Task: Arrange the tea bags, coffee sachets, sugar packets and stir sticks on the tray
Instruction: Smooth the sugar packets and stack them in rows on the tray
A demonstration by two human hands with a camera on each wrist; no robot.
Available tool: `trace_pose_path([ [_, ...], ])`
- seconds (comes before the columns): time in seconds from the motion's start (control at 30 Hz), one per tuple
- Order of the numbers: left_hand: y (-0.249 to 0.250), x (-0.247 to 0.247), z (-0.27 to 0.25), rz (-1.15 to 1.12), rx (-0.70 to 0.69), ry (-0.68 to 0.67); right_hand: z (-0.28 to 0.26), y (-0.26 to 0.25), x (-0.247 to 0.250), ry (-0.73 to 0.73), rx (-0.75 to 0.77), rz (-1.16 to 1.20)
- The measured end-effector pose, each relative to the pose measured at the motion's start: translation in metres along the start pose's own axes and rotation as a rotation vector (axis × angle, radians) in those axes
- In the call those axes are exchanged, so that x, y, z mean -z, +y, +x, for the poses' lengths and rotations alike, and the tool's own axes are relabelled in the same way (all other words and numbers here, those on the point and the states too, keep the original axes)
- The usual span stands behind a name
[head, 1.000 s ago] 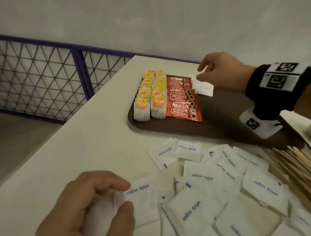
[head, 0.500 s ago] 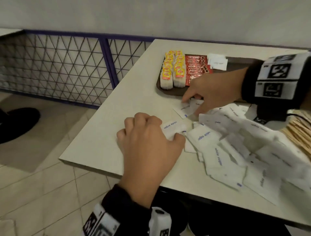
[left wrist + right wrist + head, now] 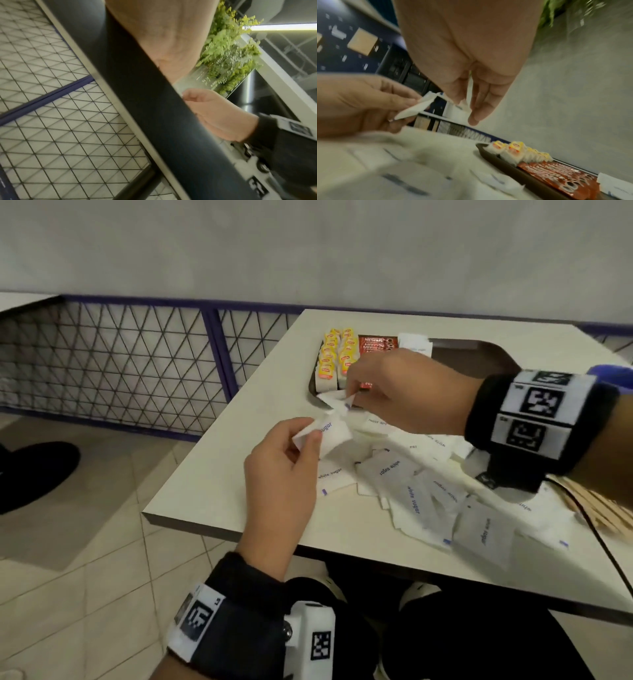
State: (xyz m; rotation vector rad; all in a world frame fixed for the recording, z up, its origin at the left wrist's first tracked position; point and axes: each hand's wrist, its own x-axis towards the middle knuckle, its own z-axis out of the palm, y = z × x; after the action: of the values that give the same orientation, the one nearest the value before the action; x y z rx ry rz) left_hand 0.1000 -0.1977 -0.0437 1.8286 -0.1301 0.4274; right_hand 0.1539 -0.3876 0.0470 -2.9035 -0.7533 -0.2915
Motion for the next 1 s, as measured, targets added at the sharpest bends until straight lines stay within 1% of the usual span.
trace_pose_path([
  [0.07, 0.011, 0.005, -0.01, -0.231, 0.044, 0.004, -0.032, -0.011, 0.01, 0.152, -0.089, 0.219],
  [0.13, 0.019, 0.006, -0.018, -0.345, 0.055, -0.039, -0.07, -0.023, 0.014, 0.273, -0.164, 0.448],
  [0.17, 0.02, 0.003, -0.021, -0.365, 0.06, -0.07, -0.089, -0.026, 0.01, 0.31, -0.193, 0.518],
  [0.23, 0.023, -0.006, -0.027, -0.382, 0.086, -0.165, -0.119, -0.034, -0.001, 0.35, -0.254, 0.574],
  [0.27, 0.025, -0.011, -0.03, -0.38, 0.099, -0.229, -0.131, -0.036, -0.01, 0.371, -0.272, 0.563],
  [0.33, 0.029, -0.02, -0.036, -0.349, 0.1, -0.358, -0.146, -0.04, -0.028, 0.408, -0.272, 0.461],
  [0.4, 0.031, -0.024, -0.038, -0.34, 0.099, -0.439, -0.153, -0.041, -0.048, 0.454, -0.265, 0.378],
  [0.53, 0.035, -0.023, -0.035, -0.355, 0.151, -0.536, -0.157, -0.044, -0.07, 0.559, -0.299, 0.326],
  [0.7, 0.034, -0.028, -0.039, -0.318, 0.183, -0.582, -0.158, -0.046, -0.075, 0.569, -0.248, 0.332],
  [0.77, 0.032, -0.027, -0.038, -0.348, 0.177, -0.567, -0.16, -0.046, -0.073, 0.603, -0.249, 0.41],
  [0.87, 0.032, -0.024, -0.036, -0.41, 0.185, -0.553, -0.162, -0.043, -0.069, 0.678, -0.36, 0.628],
  [0.93, 0.034, -0.023, -0.036, -0.419, 0.182, -0.558, -0.162, -0.041, -0.067, 0.648, -0.45, 0.842],
  [1.0, 0.034, -0.023, -0.035, -0.407, 0.176, -0.574, -0.161, -0.04, -0.068, 0.599, -0.468, 0.987],
])
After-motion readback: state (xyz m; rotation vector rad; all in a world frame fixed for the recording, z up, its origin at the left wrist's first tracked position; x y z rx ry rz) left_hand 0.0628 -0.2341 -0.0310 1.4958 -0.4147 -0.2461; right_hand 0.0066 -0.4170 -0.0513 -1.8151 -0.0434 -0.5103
